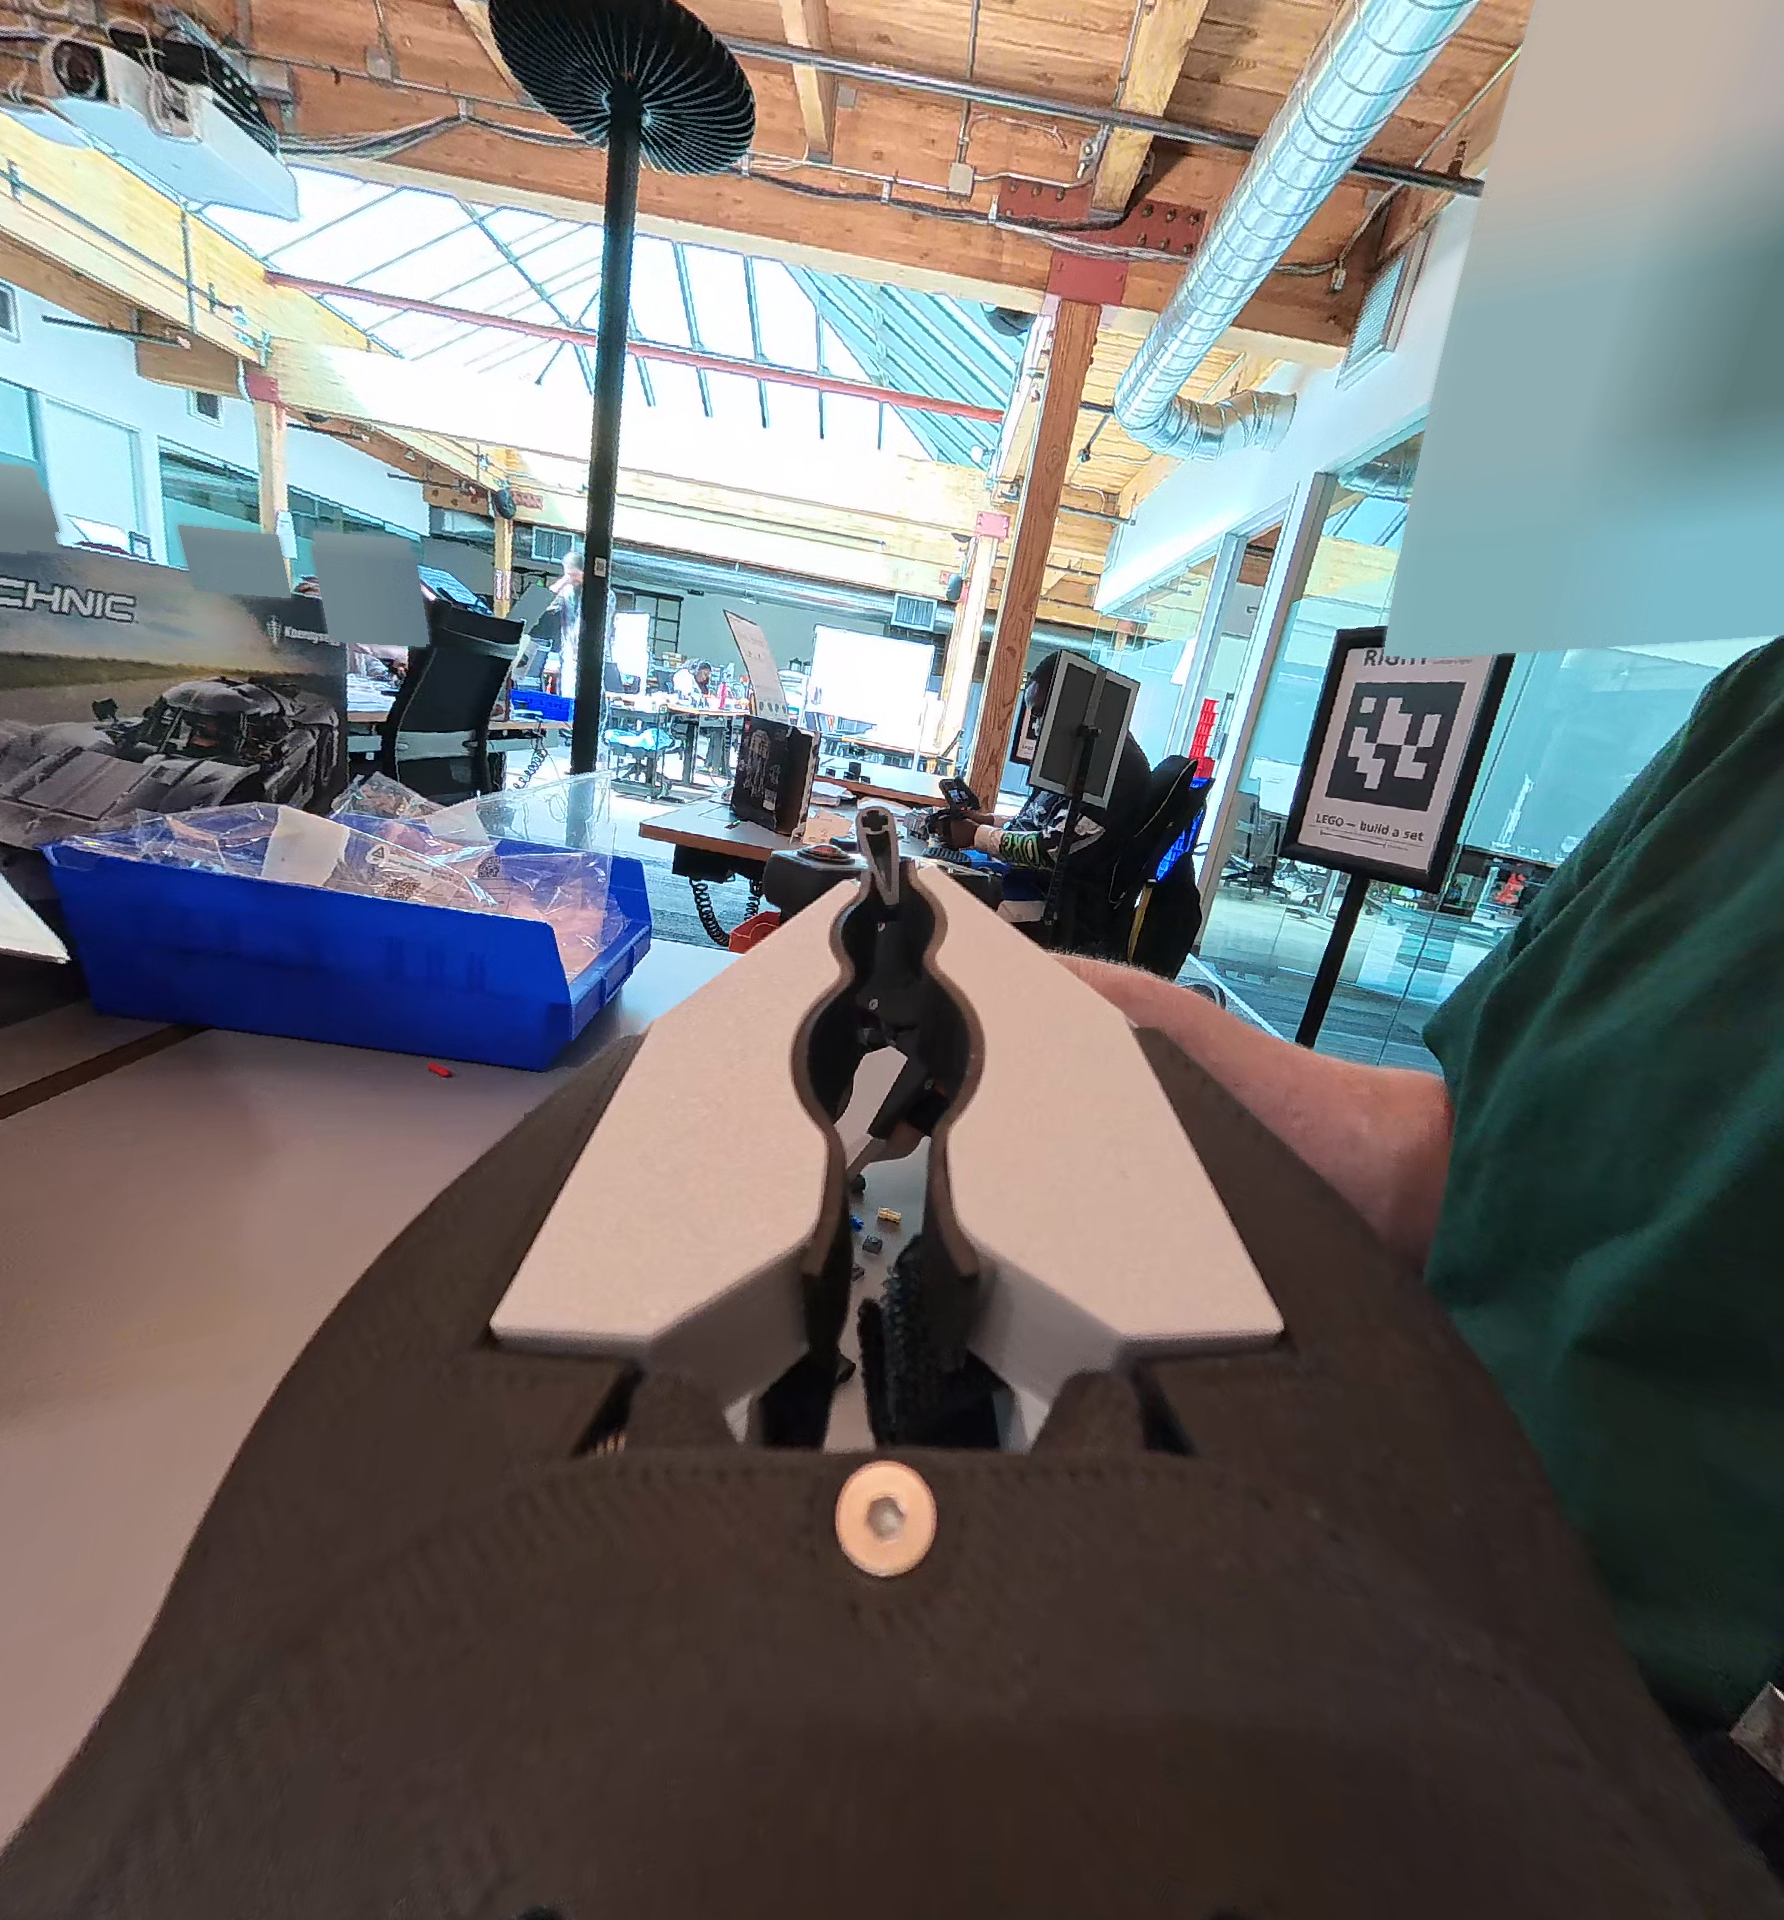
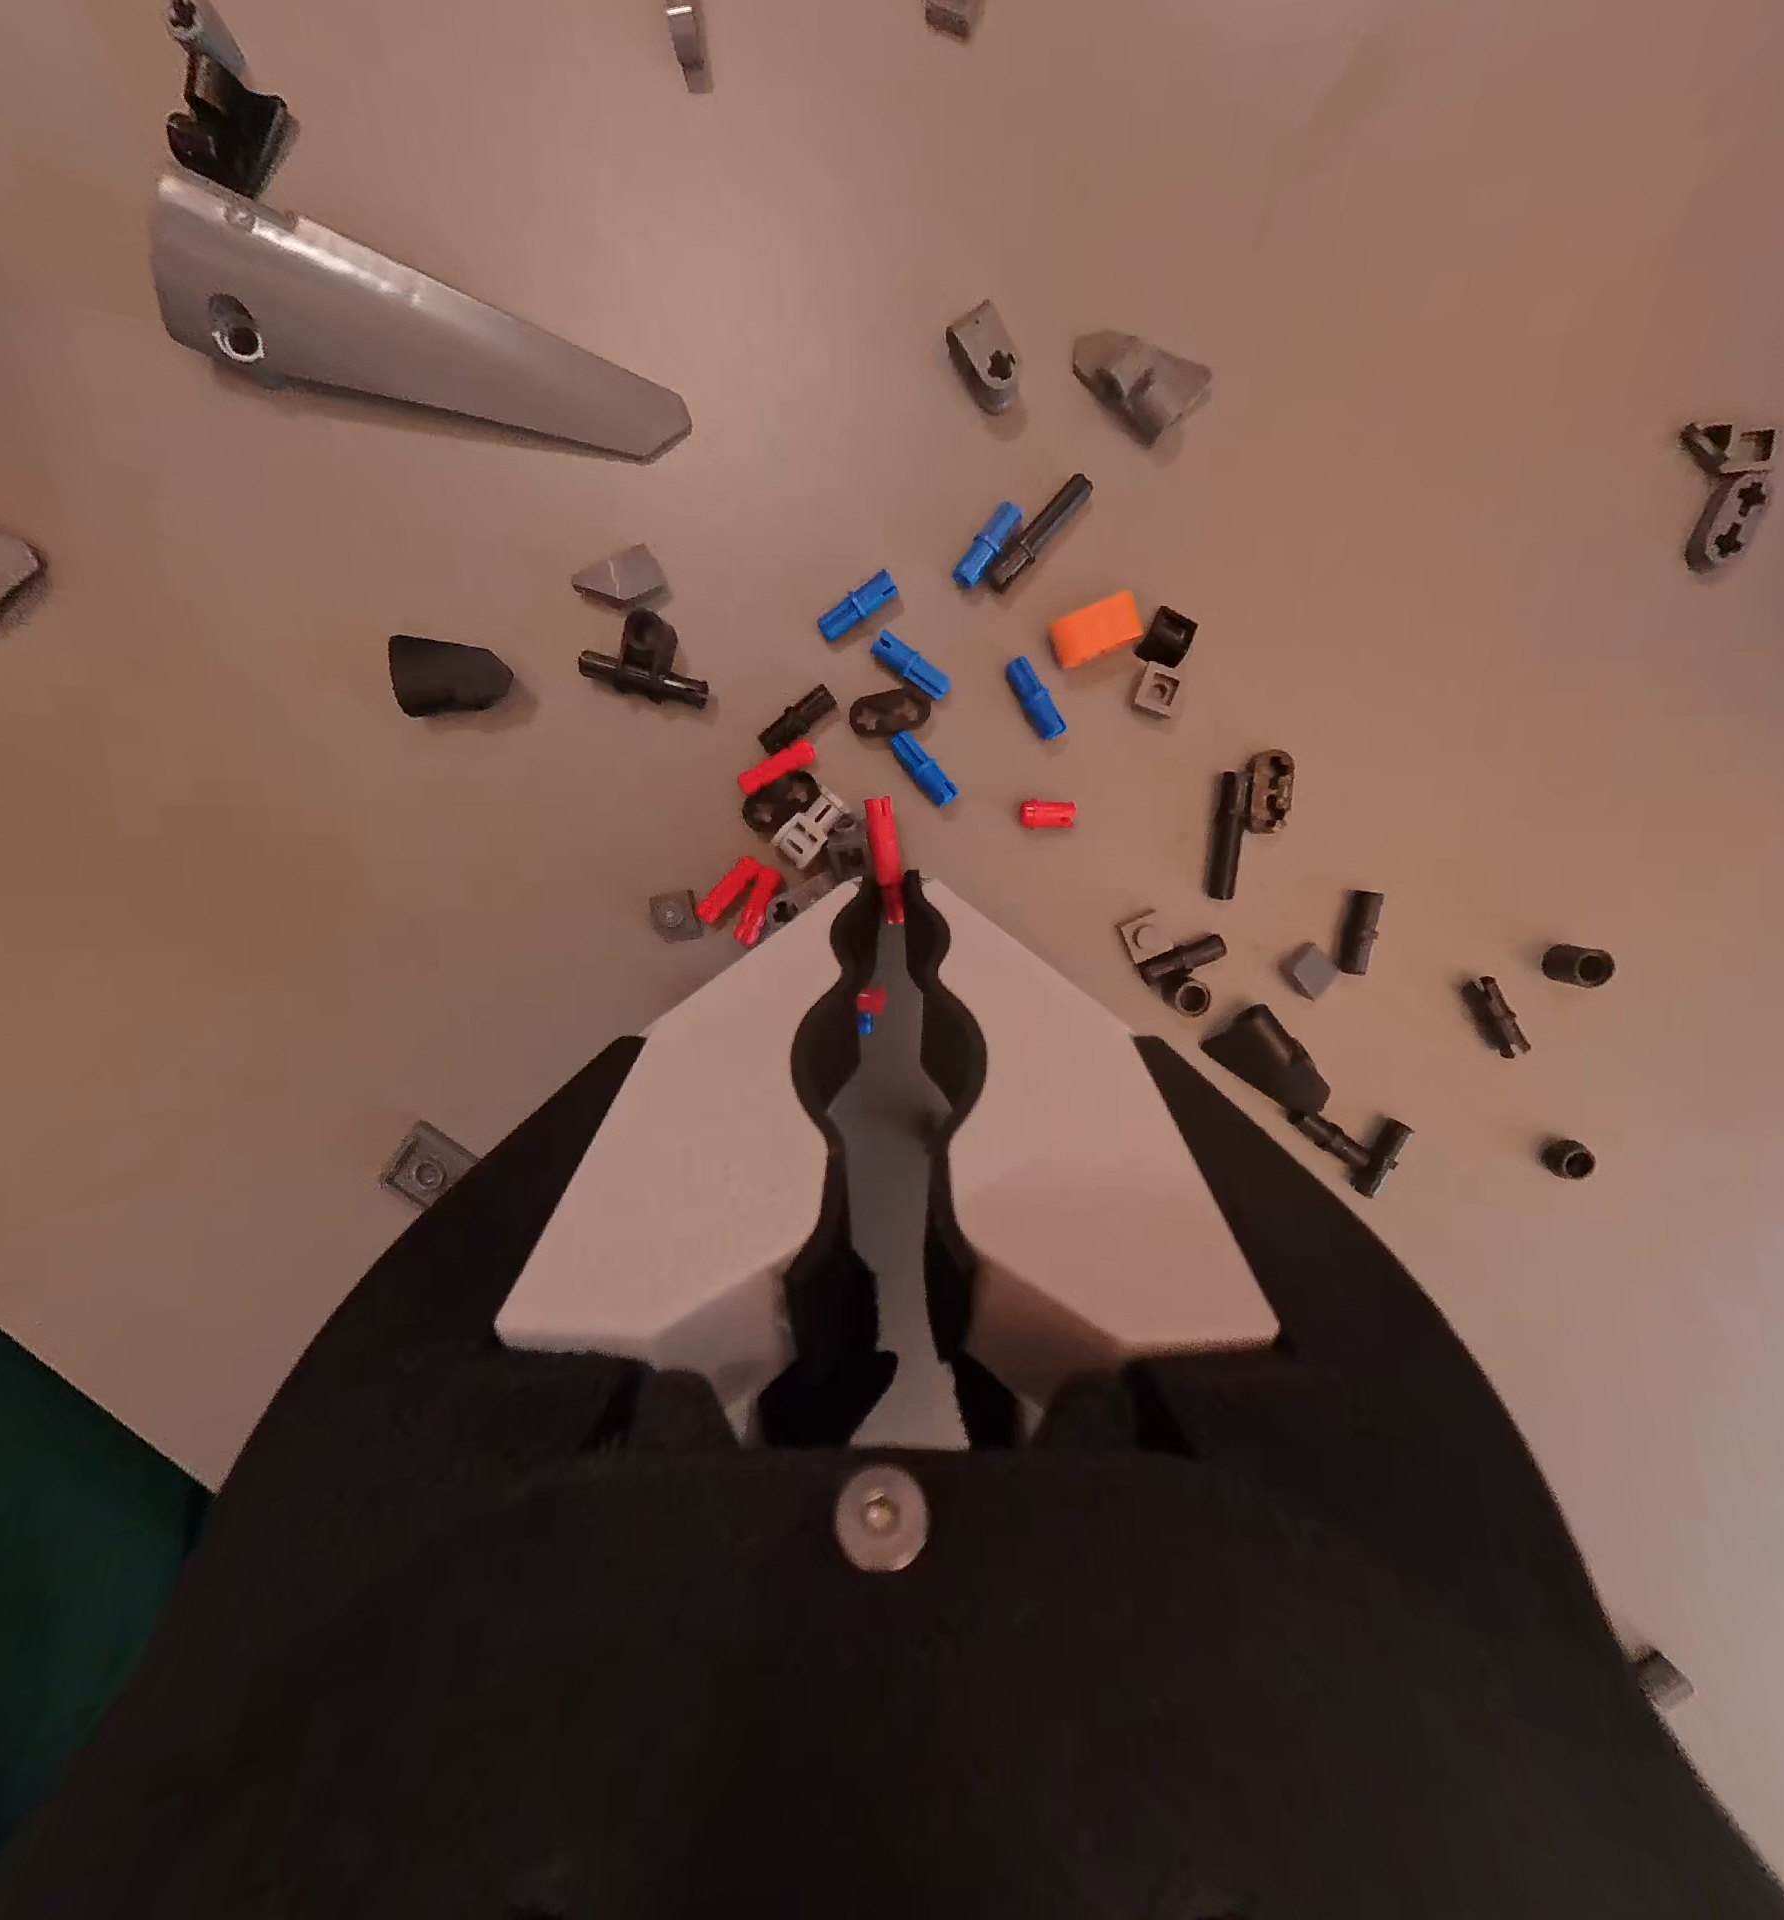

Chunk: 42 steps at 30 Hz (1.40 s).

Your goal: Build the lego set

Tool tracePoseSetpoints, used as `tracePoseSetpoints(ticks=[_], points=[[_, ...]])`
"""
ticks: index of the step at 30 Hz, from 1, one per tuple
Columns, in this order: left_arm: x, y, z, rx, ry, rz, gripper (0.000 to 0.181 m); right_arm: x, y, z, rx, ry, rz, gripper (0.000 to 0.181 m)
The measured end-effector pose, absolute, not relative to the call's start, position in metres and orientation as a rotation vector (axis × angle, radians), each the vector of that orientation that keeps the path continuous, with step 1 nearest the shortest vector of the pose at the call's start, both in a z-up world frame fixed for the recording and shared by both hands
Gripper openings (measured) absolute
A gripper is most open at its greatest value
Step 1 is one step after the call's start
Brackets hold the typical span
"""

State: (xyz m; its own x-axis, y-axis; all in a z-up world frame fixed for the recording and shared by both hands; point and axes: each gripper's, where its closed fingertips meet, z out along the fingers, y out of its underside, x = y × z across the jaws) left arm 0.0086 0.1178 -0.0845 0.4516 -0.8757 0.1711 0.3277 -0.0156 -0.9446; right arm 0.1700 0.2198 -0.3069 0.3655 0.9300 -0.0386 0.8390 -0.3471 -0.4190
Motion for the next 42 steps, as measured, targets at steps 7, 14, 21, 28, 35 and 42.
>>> tracePoseSetpoints(ticks=[7, 14, 21, 28, 35, 42], points=[[0.009, 0.119, -0.085, -1.239, 0.569, -1.040, 0.001, 0.170, 0.224, -0.301, -2.304, -1.519, 0.383, 0.014], [0.011, 0.119, -0.086, -1.242, 0.574, -1.042, 0.001, 0.187, 0.247, -0.248, -2.204, -1.352, 0.287, 0.000], [0.012, 0.120, -0.087, -1.247, 0.577, -1.047, 0.001, 0.209, 0.262, -0.197, -2.114, -1.206, 0.215, 0.000], [0.011, 0.121, -0.088, -1.252, 0.574, -1.043, 0.001, 0.198, 0.242, -0.245, -2.238, -1.369, 0.246, 0.008], [0.000, 0.113, -0.074, -1.130, 0.505, -1.238, 0.000, 0.179, 0.234, -0.256, -2.216, -1.429, 0.308, 0.008], [-0.041, 0.100, -0.050, -0.865, 0.359, -1.492, 0.001, 0.170, 0.232, -0.251, -2.169, -1.436, 0.339, 0.007]])
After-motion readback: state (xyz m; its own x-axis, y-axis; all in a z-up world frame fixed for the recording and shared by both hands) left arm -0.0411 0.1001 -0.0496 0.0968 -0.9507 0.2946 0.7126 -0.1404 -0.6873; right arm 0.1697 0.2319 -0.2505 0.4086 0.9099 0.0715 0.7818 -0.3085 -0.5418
